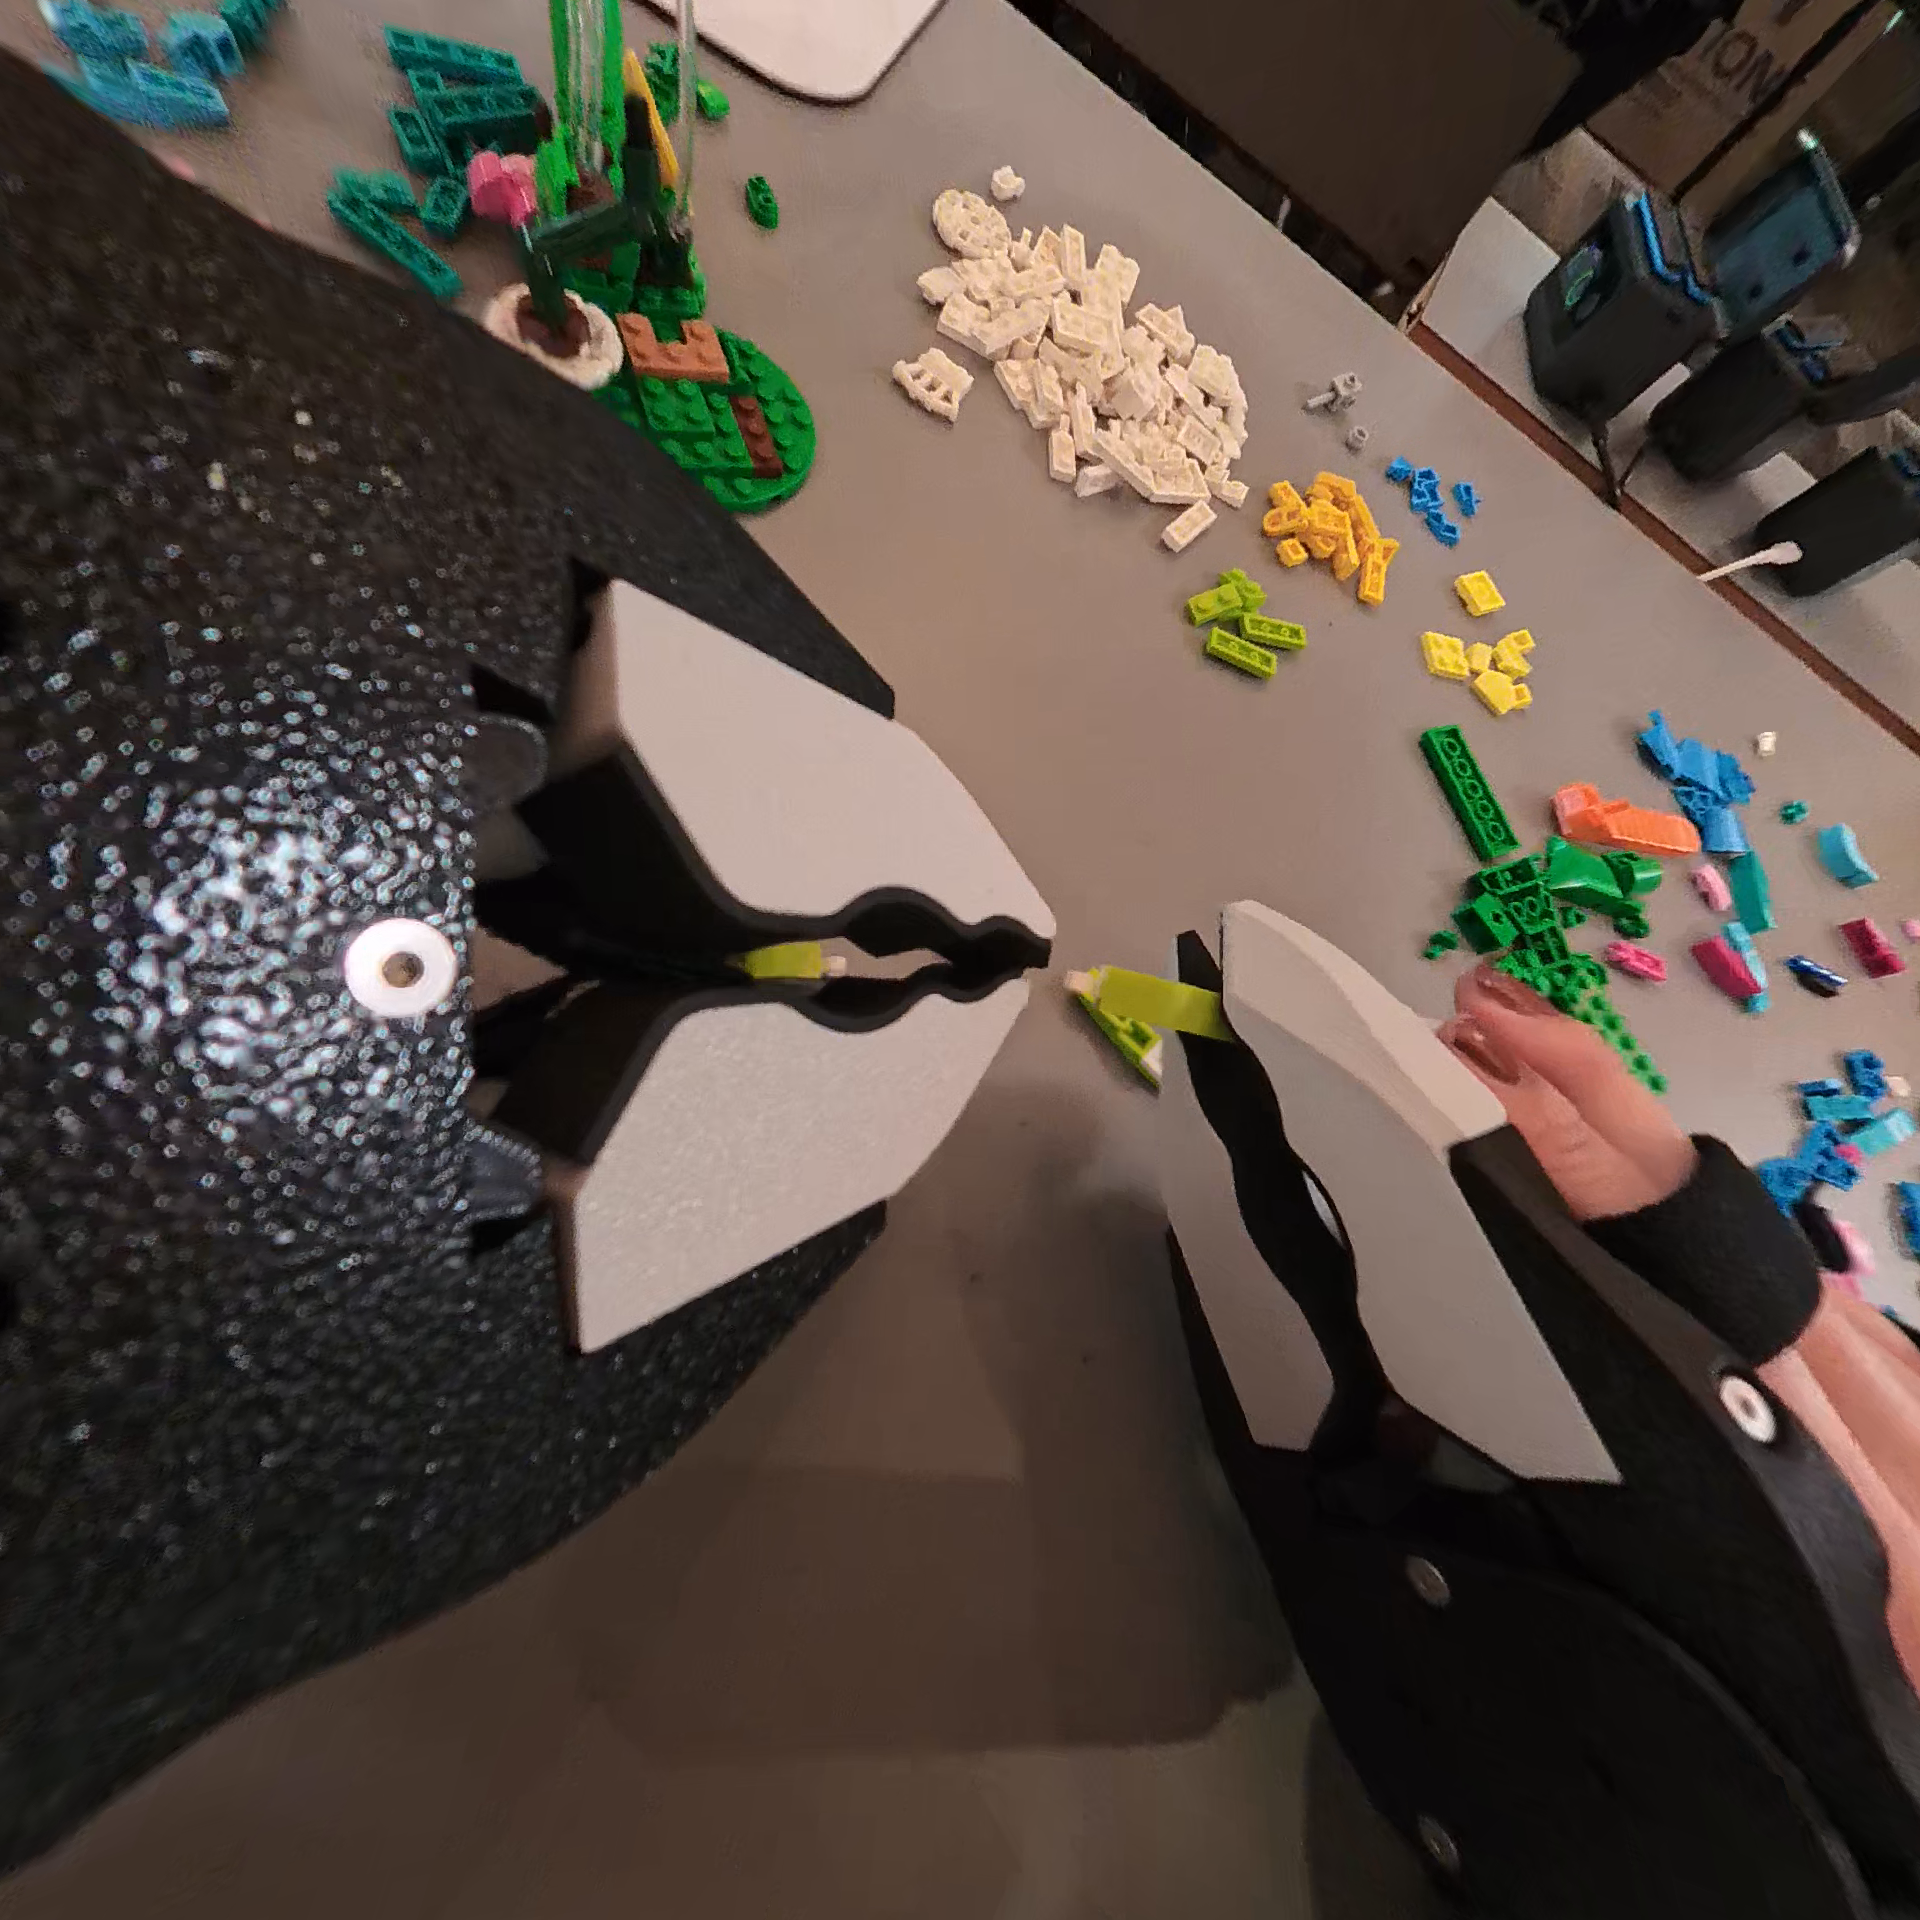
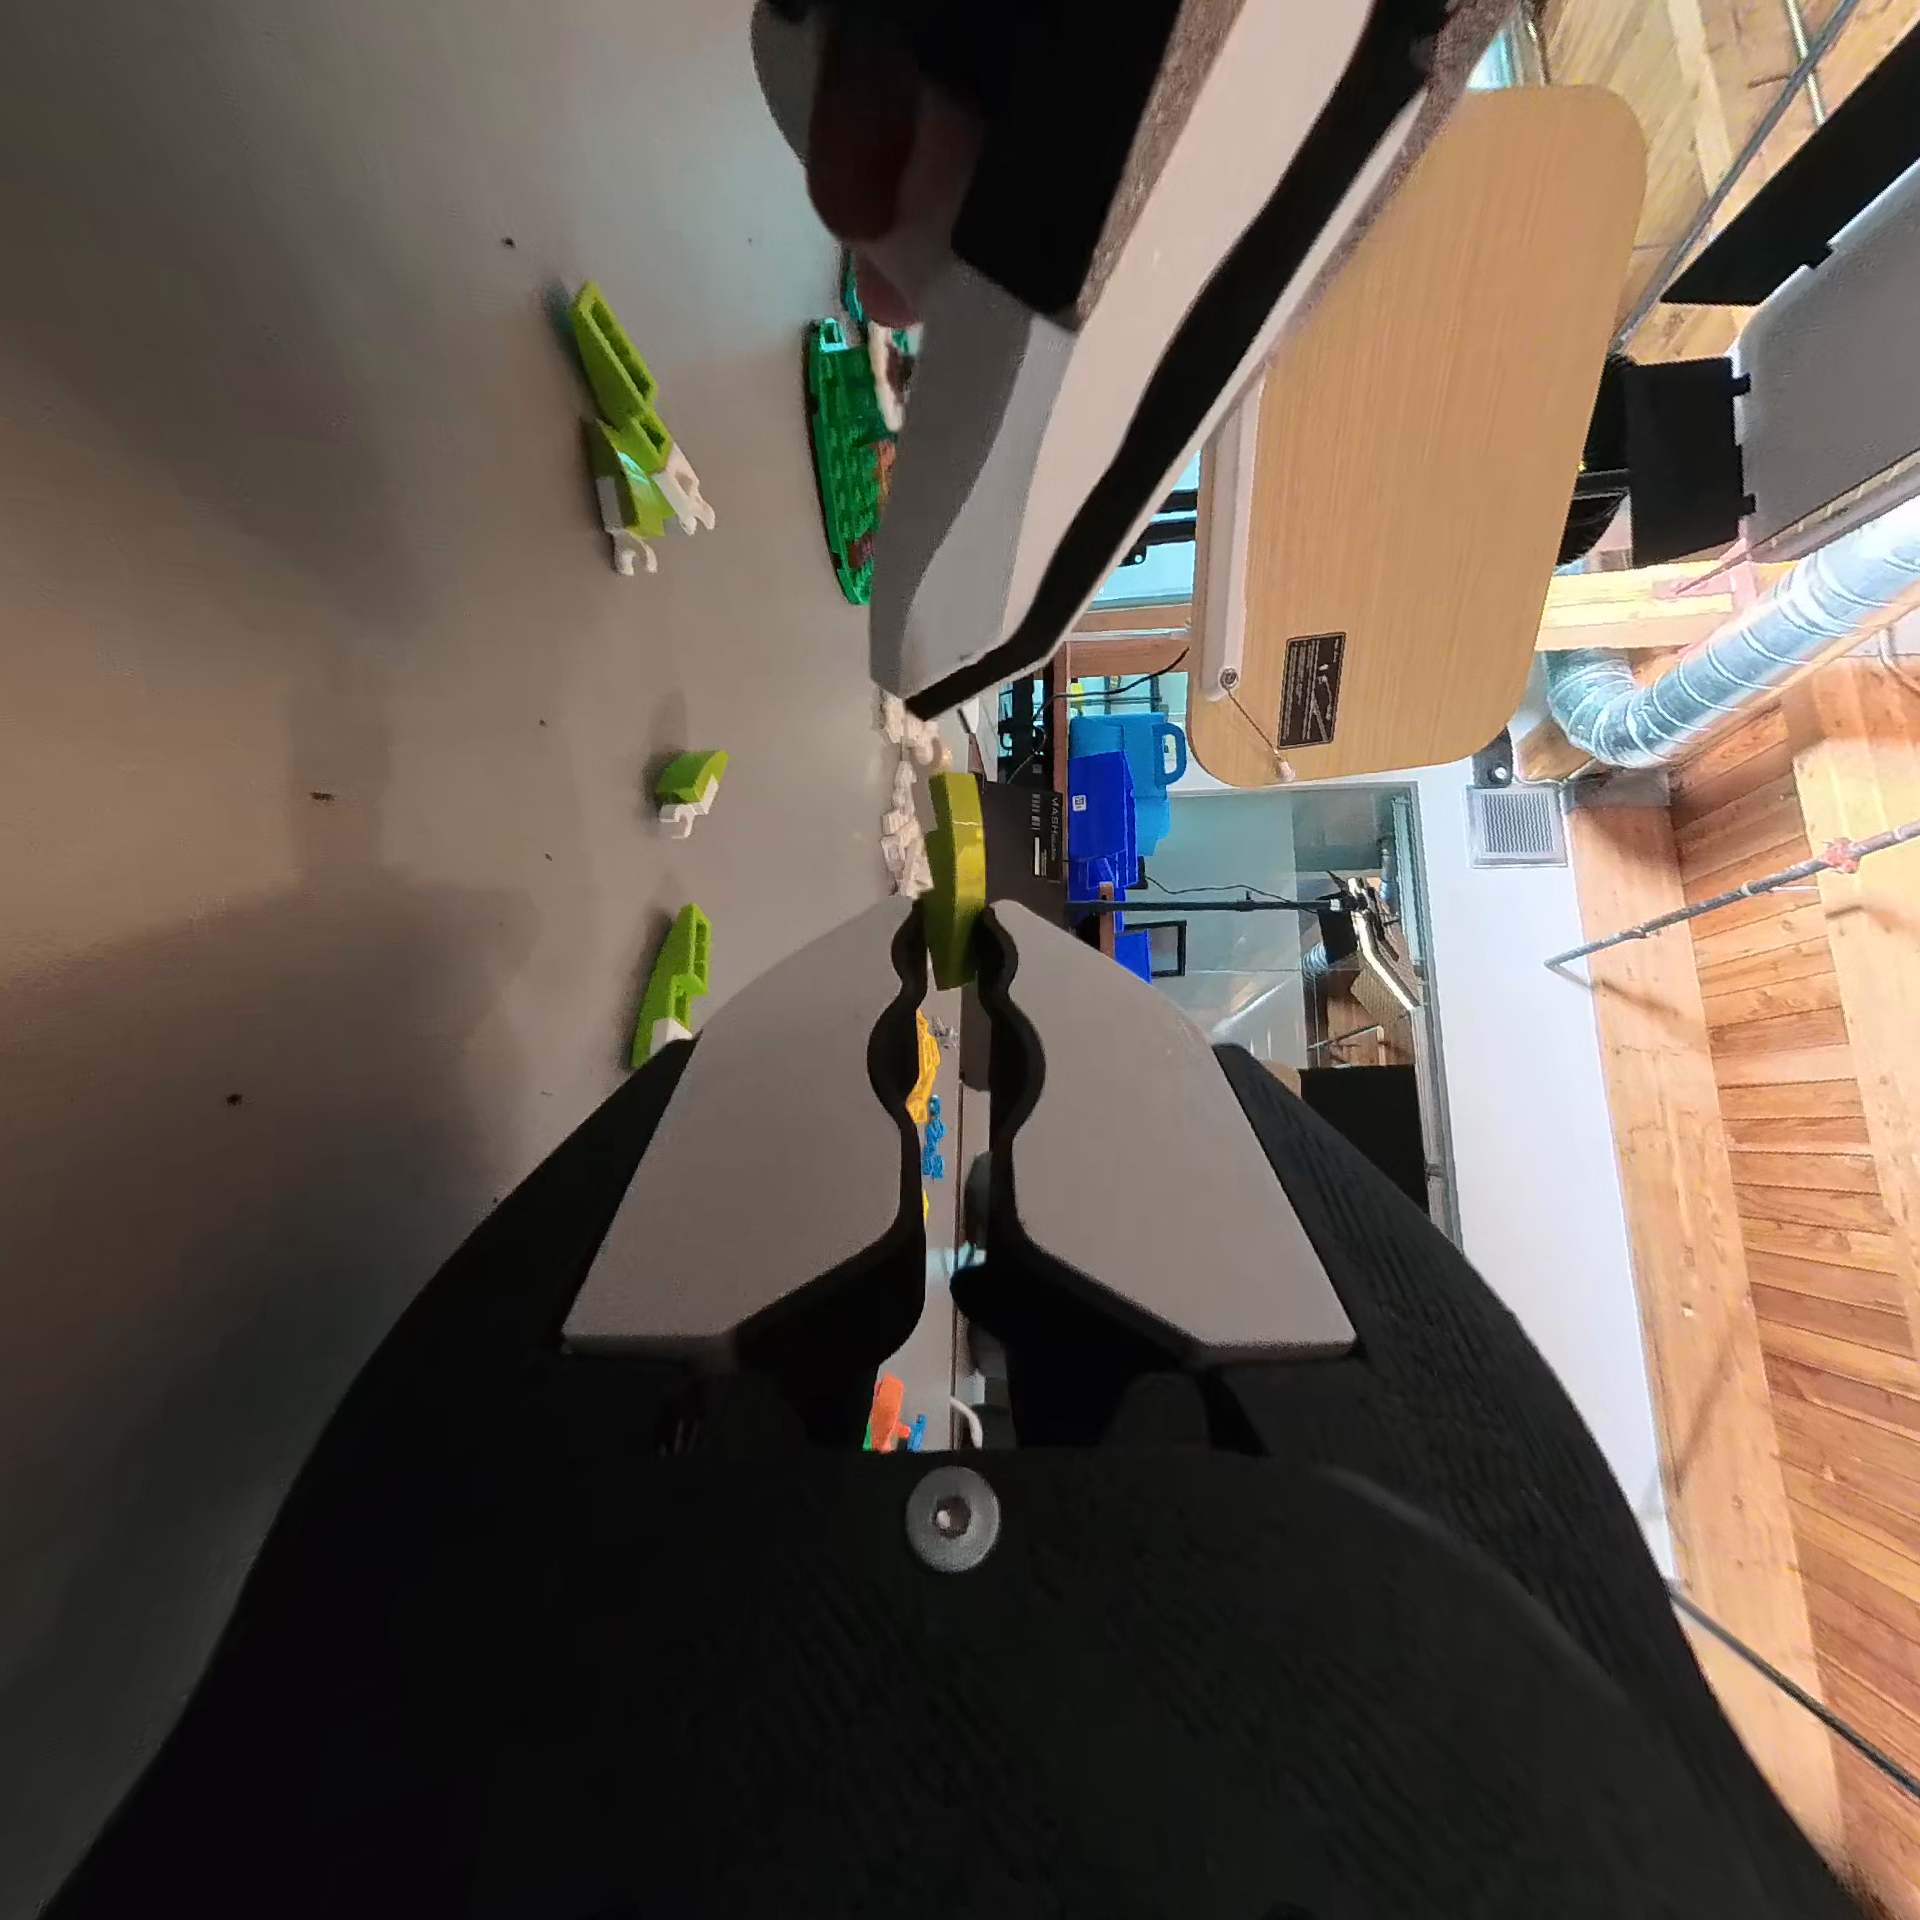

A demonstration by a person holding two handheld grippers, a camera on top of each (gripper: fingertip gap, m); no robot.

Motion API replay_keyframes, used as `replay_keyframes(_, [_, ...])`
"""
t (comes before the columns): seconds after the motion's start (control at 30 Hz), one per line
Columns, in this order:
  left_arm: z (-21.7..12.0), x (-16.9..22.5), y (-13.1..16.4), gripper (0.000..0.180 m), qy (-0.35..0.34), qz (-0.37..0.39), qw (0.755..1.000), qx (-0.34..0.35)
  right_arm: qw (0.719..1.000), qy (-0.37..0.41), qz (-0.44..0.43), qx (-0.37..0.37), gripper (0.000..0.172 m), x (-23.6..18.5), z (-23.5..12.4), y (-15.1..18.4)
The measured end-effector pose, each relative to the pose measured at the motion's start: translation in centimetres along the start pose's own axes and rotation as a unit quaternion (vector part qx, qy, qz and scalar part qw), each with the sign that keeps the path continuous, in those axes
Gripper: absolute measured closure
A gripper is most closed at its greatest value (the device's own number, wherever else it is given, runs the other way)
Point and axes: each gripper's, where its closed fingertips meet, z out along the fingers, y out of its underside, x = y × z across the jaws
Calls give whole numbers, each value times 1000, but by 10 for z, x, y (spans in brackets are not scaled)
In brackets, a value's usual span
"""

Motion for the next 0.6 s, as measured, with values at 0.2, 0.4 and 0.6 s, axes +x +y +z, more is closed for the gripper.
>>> replay_keyframes(0.2, [-8,-9,-15,179,21,-54,994,88,1000,9,9,-15,164,7,1,6])
replay_keyframes(0.4, [-19,-7,-29,179,63,-80,983,154,1000,-4,8,-25,164,1,3,9])
replay_keyframes(0.6, [-36,0,-48,180,80,-35,967,238,1000,-10,11,-27,165,-1,3,11])
